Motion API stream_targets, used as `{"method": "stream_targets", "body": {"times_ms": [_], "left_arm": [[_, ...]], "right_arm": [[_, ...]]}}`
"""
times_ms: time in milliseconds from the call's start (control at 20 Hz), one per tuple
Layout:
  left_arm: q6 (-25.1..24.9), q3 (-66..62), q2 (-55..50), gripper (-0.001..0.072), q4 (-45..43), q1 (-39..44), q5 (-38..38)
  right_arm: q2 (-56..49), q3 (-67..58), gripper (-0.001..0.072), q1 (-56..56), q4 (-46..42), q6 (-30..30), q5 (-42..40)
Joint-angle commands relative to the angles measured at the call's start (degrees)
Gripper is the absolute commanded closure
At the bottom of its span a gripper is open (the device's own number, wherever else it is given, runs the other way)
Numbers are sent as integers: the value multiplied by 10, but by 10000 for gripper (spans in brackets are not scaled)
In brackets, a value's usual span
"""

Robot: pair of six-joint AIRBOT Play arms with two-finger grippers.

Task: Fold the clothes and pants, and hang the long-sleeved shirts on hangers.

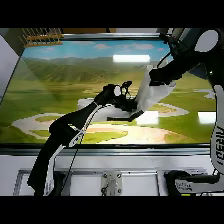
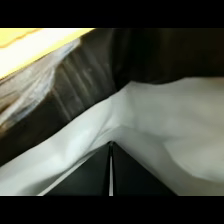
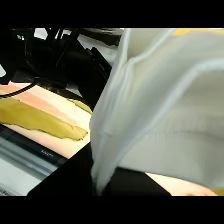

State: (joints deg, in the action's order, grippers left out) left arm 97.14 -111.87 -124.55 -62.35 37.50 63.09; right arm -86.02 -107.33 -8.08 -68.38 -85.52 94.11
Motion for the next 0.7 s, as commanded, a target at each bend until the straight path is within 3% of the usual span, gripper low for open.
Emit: {"method": "stream_targets", "body": {"times_ms": [0, 200, 400, 650], "left_arm": [[-1, -38, 0, 702, -6, -11, 37], [-3, -64, 24, 702, -6, -38, 71], [-16, 14, 102, 703, -12, -78, 44], [-24, 22, 181, 702, -11, -169, 42]], "right_arm": [[0, -1, 701, -9, 0, -1, -4], [0, -1, 701, -10, 0, -1, -4], [0, -1, 701, -12, 2, -1, -14], [-4, -2, 701, -63, 7, -2, -42]]}}
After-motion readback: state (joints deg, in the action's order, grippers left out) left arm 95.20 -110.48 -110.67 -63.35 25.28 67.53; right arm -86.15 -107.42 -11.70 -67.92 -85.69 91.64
